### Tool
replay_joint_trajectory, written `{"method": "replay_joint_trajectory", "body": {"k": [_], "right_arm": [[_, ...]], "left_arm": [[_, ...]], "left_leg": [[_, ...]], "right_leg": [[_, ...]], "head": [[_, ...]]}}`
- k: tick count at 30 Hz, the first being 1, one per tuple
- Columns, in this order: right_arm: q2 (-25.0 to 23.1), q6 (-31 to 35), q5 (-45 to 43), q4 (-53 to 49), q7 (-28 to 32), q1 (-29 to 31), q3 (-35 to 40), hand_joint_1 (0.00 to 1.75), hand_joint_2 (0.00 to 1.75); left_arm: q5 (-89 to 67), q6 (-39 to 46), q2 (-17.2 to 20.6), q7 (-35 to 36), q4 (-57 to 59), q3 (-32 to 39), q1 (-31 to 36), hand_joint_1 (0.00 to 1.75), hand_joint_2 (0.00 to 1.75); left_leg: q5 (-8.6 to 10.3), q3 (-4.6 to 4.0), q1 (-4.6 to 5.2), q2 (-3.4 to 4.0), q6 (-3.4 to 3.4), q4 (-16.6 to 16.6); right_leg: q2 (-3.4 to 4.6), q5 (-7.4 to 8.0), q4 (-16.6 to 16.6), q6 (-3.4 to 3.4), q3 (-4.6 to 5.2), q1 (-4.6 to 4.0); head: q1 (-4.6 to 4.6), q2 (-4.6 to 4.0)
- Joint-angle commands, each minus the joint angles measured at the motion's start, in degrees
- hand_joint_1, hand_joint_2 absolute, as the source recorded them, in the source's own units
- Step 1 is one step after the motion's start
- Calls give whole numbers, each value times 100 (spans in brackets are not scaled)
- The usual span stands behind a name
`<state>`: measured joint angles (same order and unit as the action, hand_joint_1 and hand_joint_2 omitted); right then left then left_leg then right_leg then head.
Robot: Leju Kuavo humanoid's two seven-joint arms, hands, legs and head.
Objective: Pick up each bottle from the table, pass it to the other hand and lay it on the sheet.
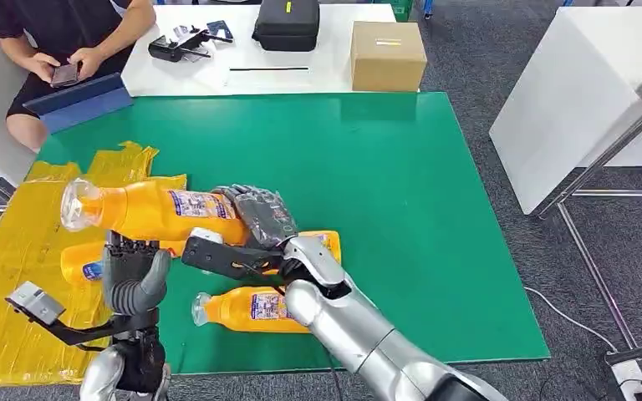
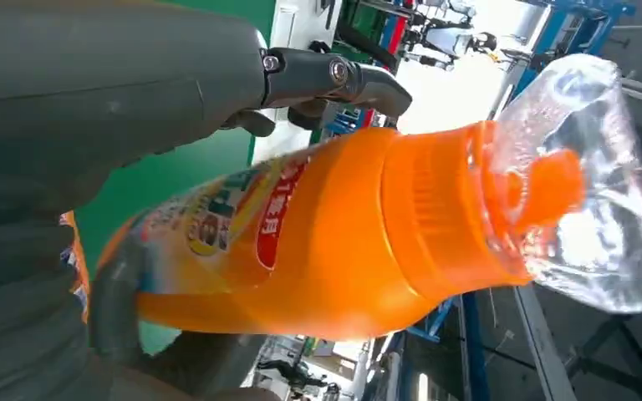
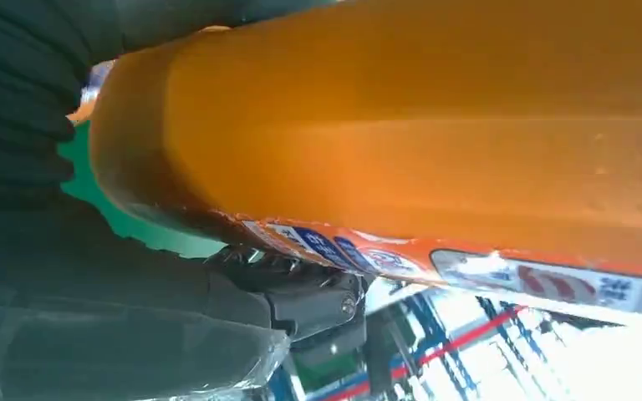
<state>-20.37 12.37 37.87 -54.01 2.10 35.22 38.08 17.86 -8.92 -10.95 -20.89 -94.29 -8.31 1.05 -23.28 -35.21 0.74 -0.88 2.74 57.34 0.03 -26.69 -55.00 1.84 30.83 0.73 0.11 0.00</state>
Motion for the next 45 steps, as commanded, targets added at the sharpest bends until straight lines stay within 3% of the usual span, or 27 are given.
{"method": "replay_joint_trajectory", "body": {"k": [1, 8, 21, 22, 45], "right_arm": [[37, 185, -801, 495, -283, 519, 1630, 169, 175], [37, 282, -1245, 540, -456, 582, 2470, 171, 175], [37, 242, -1398, 547, -476, 545, 2787, 171, 175], [37, 247, -1416, 558, -463, 545, 2805, 168, 175], [37, 230, -1295, 708, -411, 475, 2711, 168, 175]], "left_arm": [[93, 14, 129, 28, 330, -144, 303, 0, 175], [184, 74, 136, 22, 409, -74, 406, 0, 175], [208, 171, 164, -43, 241, -41, 229, 5, 175], [216, 174, 163, -84, 180, -32, 191, 175, 175], [194, 173, 8, -152, -214, 150, -87, 175, 175]], "left_leg": [[-4, 13, -5, 8, -17, 0], [-2, 15, -5, 9, -16, -3], [-2, 21, -6, 1, -23, -3], [2, 10, -3, -3, -16, -4], [-3, 19, -6, 0, -22, -2]], "right_leg": [[3, -2, 1, -8, -12, -4], [5, -1, 3, -7, -13, -3], [-4, -5, 4, -11, -22, -4], [-6, -2, 4, -7, -11, -2], [-6, -6, 4, -10, -21, -4]], "head": [[0, 0], [2, 0], [0, 0], [0, 0], [0, 0]]}}
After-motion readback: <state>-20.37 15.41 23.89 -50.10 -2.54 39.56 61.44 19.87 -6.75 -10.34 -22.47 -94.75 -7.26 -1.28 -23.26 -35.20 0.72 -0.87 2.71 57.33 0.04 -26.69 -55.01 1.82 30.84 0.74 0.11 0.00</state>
